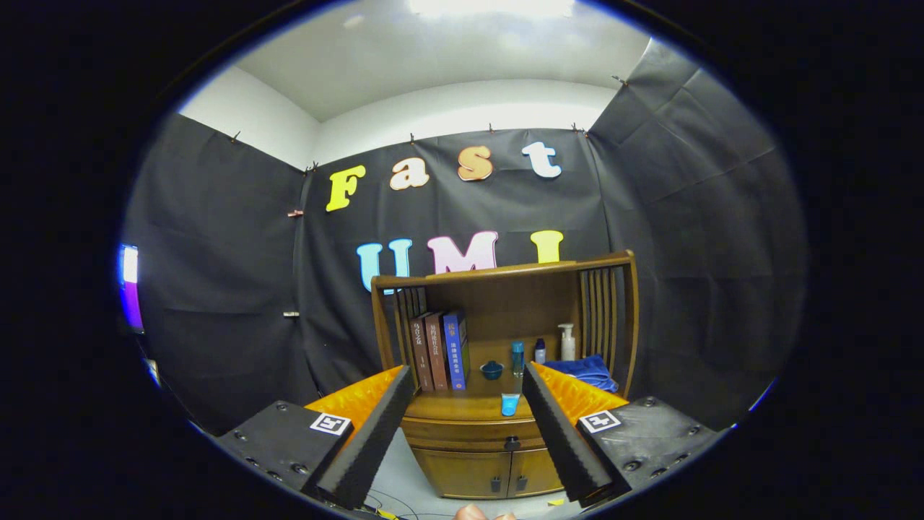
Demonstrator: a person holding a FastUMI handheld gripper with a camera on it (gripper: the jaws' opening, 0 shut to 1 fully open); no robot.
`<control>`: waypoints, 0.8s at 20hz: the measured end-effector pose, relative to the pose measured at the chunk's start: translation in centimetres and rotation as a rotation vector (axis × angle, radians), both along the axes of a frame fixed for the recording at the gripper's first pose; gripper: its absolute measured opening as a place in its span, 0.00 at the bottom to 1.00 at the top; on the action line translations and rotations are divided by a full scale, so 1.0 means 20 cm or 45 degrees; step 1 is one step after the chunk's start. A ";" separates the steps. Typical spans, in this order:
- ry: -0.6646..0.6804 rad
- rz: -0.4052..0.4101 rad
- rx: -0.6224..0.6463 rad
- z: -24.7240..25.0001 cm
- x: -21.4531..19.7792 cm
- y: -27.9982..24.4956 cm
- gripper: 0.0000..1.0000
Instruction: Pull open the drawer, take out the items inside it, and place them on the countertop above the cabinet.
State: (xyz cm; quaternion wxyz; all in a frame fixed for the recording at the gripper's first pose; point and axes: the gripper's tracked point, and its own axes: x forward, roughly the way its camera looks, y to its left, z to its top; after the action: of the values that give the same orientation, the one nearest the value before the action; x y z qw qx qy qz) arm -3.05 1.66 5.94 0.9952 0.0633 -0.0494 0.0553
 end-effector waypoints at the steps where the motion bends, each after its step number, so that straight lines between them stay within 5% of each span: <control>1: -0.009 -0.008 -0.012 0.01 -0.02 -0.01 0.99; 16: 0.020 -0.021 -0.014 -0.08 -0.01 -0.06 0.98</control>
State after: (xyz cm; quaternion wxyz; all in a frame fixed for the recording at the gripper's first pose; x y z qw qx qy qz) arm -3.29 0.53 4.43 0.9963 0.0580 -0.0420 0.0468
